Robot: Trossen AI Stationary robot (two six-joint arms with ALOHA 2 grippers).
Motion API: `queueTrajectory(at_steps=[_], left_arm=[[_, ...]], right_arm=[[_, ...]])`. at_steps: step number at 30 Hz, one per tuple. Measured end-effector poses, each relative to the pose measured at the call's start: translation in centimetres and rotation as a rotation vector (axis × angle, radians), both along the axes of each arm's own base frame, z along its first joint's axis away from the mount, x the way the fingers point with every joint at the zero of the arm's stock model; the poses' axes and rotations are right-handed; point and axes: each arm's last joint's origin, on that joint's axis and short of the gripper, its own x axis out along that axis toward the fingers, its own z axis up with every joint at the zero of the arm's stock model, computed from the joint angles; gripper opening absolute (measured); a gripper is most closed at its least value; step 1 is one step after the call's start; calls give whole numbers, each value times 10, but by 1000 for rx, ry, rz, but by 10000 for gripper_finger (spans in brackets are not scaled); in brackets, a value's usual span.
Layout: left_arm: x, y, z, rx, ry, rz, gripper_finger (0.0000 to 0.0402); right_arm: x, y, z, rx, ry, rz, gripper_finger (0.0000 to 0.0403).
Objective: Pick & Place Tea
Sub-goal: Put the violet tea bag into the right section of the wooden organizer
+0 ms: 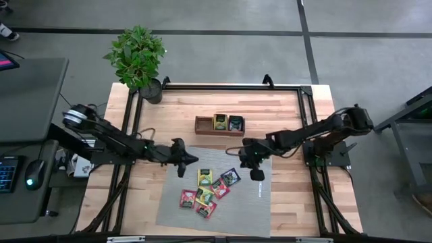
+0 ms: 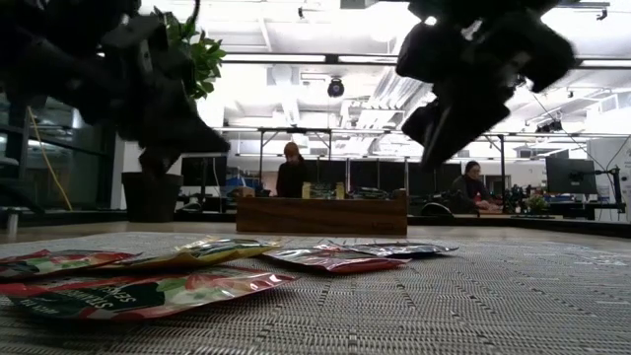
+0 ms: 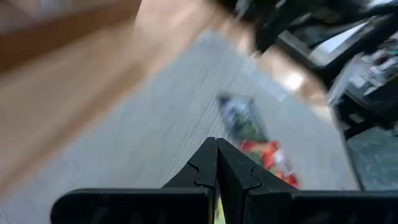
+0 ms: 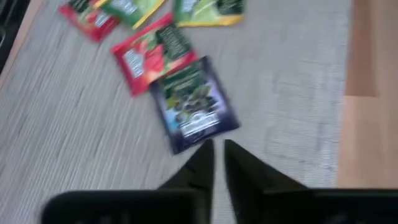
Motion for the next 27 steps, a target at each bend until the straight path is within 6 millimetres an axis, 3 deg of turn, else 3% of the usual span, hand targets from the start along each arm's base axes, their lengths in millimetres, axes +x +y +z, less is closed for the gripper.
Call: queueTrajectory(at_steps=[4,16,20,27], left_arm=[[18,-9,-18,-94,74,40,1],[111,-44,-7,-108,43,-91,1],[128,-50,-8,-126,89,-75,1],[130,-50,-10,-138,176,-41,1]], right_arm=[[-3,10,-4,-5,-11,33,13],[-14,14,-26,66,-66,40,1],[-11,15,-28,78,-100,45,1],[-4,18,-39,111,-100,52,1]])
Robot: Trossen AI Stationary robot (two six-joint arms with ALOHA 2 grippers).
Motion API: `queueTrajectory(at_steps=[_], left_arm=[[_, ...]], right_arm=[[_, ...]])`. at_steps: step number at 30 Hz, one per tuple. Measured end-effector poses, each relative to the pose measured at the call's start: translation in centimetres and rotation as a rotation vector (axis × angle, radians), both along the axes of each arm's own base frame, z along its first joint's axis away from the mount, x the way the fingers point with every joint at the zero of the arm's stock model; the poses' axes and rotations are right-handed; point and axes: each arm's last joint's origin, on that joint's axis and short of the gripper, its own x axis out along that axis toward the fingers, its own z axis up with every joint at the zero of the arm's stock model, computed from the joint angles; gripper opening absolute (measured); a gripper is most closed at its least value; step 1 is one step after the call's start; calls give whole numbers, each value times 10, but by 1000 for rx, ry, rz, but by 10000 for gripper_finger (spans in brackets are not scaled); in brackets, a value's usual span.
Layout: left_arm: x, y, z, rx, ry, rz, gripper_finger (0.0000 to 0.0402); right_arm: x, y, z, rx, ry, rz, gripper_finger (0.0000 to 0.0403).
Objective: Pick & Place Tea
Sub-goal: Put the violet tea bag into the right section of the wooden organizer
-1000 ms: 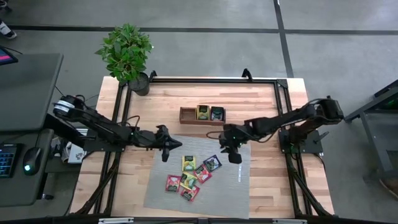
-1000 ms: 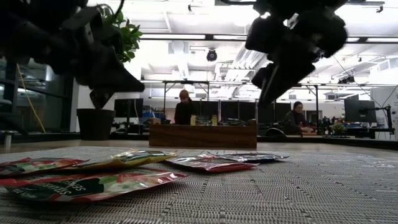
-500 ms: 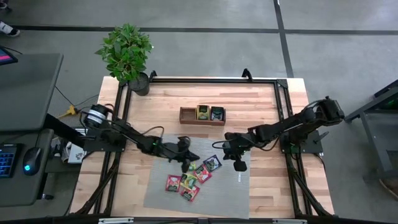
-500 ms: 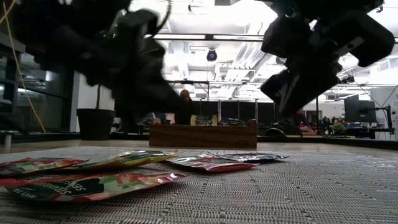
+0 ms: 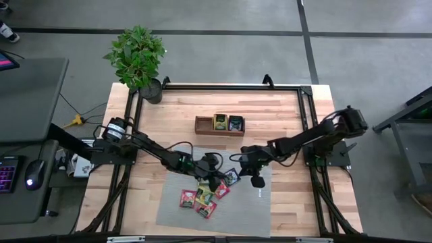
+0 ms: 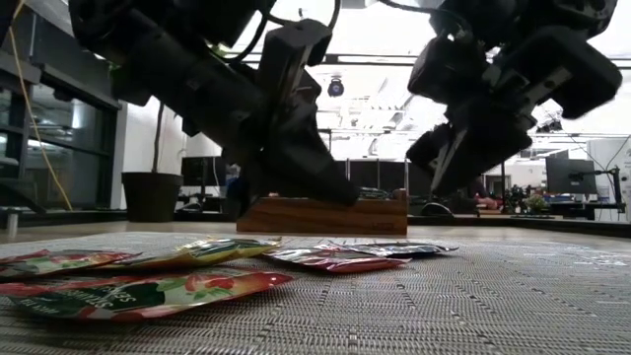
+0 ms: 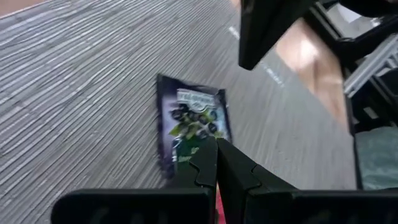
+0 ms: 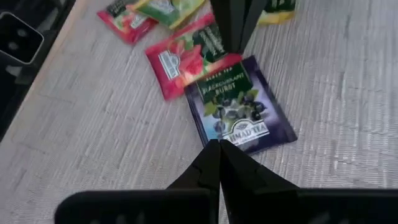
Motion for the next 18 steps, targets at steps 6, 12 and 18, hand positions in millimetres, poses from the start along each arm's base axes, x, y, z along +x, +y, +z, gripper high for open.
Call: queueTrajectory(at_steps=[6,12,18], left_arm=[[-1,0,-2,-19,23,9,1],[-4,1,-6,-7,72,30,1],[-4,2,-7,-6,78,40,1]], right_arm=[[6,3,-14,21,7,21,0],[6,15,-24,21,27,57,0],[7,23,-41,50,79,46,0]])
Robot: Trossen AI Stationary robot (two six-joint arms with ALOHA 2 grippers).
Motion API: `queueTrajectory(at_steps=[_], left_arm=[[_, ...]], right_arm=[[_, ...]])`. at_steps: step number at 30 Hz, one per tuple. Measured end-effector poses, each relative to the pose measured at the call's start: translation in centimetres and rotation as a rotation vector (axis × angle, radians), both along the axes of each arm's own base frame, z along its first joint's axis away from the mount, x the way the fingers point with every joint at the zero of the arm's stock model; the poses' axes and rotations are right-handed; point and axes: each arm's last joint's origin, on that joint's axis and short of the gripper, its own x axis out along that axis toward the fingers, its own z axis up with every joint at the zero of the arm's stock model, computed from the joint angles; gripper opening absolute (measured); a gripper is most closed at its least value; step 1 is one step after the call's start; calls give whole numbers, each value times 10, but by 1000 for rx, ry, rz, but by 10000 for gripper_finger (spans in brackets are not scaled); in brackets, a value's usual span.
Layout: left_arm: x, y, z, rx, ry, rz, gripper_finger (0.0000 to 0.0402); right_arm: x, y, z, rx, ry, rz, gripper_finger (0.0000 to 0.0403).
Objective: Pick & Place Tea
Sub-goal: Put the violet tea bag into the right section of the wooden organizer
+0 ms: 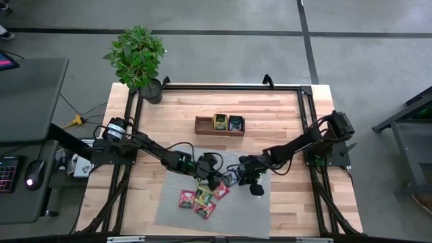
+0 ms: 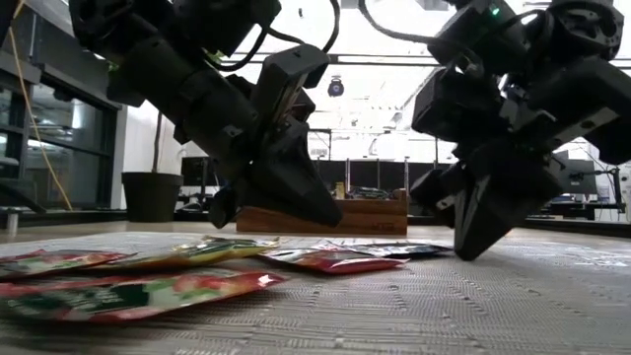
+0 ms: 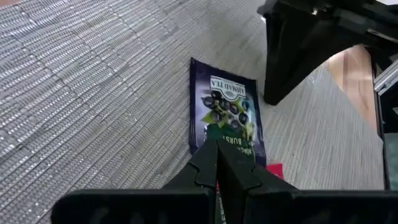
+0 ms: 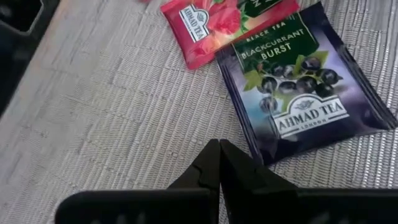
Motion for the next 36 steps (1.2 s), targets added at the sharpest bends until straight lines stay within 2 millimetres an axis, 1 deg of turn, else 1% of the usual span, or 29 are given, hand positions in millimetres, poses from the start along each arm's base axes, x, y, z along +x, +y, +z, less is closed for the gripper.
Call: queueTrajectory(at_steps=[3,6,13,17,22,29,36], left_arm=[[-1,0,-1,3,9,0,1],[-1,1,-2,11,19,7,1],[-1,1,-2,7,20,13,1],[-1,1,-2,9,20,15,1],[-1,1,-2,5,19,20,1],[-1,1,-2,4,20,21,1],[-1,1,-2,4,21,21,1]], right_arm=[[2,1,-7,30,20,-21,0],[3,1,-8,42,18,-23,0],[1,1,3,45,-14,-18,0],[2,1,12,35,-64,-4,0],[2,1,14,22,-93,17,0],[5,1,16,-35,-152,19,0],[6,-1,15,-128,-180,0,0]])
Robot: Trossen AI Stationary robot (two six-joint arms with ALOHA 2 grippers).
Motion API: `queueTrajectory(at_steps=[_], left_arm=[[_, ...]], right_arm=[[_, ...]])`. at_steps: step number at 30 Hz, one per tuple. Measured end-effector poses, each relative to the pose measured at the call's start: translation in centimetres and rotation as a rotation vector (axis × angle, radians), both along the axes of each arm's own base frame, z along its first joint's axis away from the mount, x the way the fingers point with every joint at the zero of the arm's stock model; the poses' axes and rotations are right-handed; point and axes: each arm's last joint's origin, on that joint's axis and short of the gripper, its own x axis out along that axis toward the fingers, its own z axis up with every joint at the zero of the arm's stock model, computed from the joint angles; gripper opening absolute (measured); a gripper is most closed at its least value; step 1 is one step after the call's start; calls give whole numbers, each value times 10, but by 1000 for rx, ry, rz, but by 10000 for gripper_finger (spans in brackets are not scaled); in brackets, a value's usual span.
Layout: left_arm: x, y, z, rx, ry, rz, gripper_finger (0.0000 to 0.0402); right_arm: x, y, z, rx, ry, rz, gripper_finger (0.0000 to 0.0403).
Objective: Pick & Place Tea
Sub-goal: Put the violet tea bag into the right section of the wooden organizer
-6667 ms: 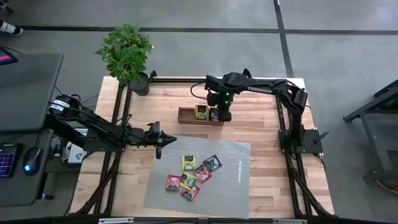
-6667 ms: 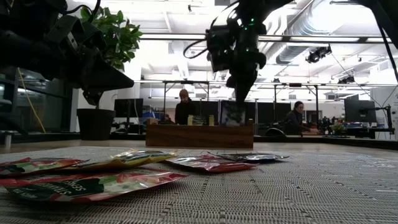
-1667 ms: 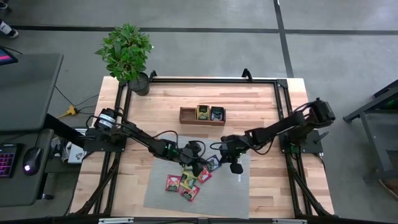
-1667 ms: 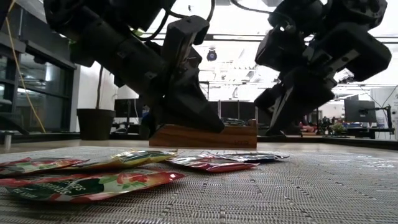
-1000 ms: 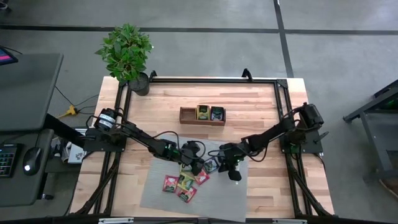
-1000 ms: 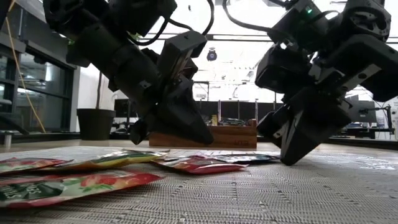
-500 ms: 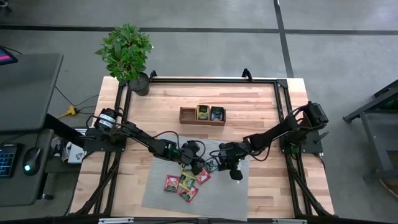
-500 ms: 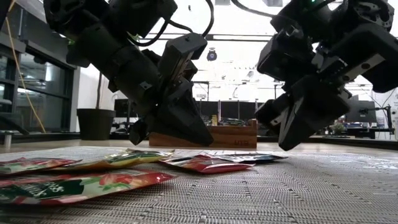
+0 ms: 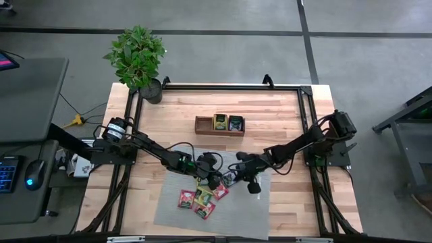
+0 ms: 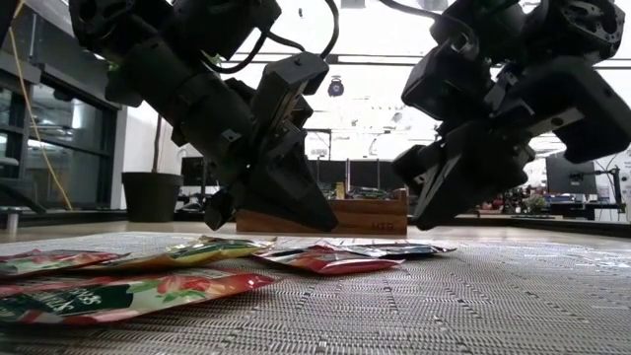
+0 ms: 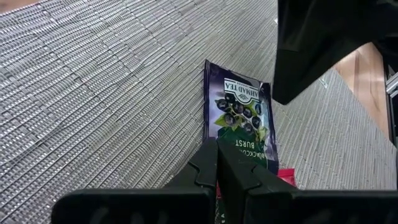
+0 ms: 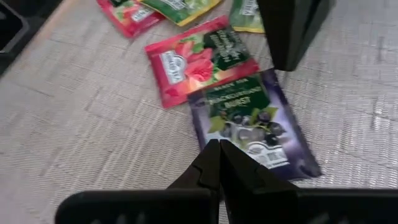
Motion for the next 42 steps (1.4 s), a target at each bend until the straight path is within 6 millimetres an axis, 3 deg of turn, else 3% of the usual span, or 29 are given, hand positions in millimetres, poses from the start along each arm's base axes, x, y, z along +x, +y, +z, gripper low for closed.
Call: queueTrajectory(at_steps=[12,32,36,42], left_arm=[[0,0,-1,2,7,0,1],[-1,0,-2,-59,32,15,3],[-3,0,-4,-54,60,15,36],[-1,1,-3,-115,54,1,131]], right_arm=[[1,-1,-14,-26,54,-18,0],[0,-7,-18,-19,90,-59,0],[0,-7,-18,-18,91,-60,0],[0,-7,-18,-18,92,-59,0]])
